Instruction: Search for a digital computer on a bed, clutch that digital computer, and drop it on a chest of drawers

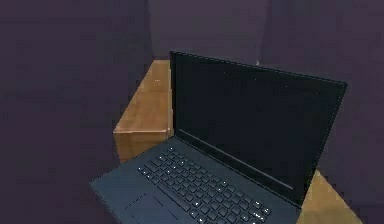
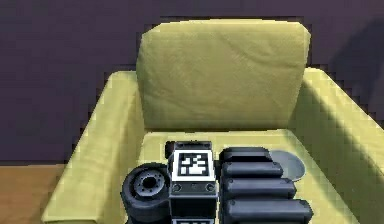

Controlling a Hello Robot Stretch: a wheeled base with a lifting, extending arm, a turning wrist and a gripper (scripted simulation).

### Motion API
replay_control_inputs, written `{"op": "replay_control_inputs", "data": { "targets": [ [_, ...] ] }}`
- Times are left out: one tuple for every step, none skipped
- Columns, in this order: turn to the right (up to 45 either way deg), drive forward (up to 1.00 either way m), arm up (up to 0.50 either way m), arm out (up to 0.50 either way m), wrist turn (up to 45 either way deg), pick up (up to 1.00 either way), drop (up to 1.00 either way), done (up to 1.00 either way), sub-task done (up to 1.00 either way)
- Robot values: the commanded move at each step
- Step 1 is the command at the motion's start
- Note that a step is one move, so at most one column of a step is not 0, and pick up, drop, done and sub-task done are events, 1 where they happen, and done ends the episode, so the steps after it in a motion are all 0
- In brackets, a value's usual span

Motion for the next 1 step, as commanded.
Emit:
{"op": "replay_control_inputs", "data": {
  "targets": [
    [3.0,0.0,0.0,0.0,0.0,0.0,0.0,0.0,0.0]
  ]
}}
